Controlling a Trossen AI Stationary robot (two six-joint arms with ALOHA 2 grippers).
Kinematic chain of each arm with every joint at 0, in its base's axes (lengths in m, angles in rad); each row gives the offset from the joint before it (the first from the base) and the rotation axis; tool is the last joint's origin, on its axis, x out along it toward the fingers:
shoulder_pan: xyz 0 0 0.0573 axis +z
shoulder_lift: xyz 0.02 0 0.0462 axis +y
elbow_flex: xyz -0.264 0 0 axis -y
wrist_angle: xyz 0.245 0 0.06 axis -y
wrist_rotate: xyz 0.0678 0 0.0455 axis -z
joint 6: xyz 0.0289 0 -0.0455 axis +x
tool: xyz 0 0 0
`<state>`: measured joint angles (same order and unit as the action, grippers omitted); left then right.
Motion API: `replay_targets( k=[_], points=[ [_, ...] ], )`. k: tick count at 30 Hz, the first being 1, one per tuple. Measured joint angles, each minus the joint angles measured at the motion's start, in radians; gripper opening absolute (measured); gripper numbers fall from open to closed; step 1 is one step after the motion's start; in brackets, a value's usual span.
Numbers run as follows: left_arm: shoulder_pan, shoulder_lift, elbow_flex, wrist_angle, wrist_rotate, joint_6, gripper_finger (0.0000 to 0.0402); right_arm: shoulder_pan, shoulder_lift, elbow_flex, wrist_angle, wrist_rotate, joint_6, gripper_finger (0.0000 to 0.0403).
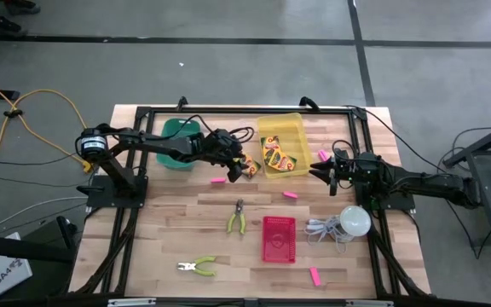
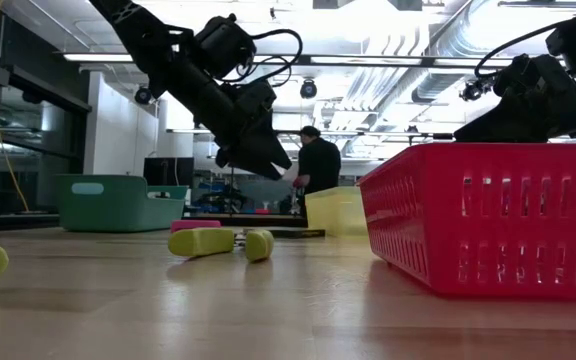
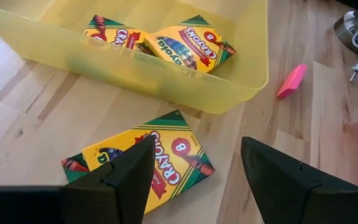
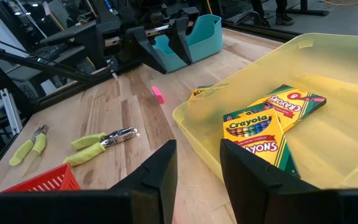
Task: Pick & Place School Supplies
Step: Put the crayon box into the yellow bin
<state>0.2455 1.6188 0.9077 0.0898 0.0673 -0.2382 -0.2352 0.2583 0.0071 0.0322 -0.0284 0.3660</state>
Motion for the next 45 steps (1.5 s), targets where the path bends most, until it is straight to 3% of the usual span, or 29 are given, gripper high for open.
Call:
replay_targets(
  k=[8, 15, 31, 39, 45],
  points=[
    [0.04, 0.0, 0.0, -0.088, 0.0, -0.147, 0.0232, 0.0, 0.0, 0.0, 0.0, 0.0, 0.0, 0.011],
    [0.098, 0.0, 0.0, -0.168, 0.005, -0.174, 0.0232, 0.0, 0.0, 0.0, 0.0, 0.0, 0.0, 0.011],
    [0.237, 0.003, 0.0, -0.195, 0.233, -0.111, 0.0232, 0.0, 0.0, 0.0, 0.0, 0.0, 0.0, 0.011],
    [0.302, 0.101, 0.0, -0.161, 0.42, -0.061, 0.0232, 0.0, 0.0, 0.0, 0.0, 0.0, 0.0, 0.011],
    [0.336, 0.13, -0.001, -0.134, 0.437, -0.015, 0.0232, 0.0, 0.0, 0.0, 0.0, 0.0, 0.0, 0.011]
  ],
)
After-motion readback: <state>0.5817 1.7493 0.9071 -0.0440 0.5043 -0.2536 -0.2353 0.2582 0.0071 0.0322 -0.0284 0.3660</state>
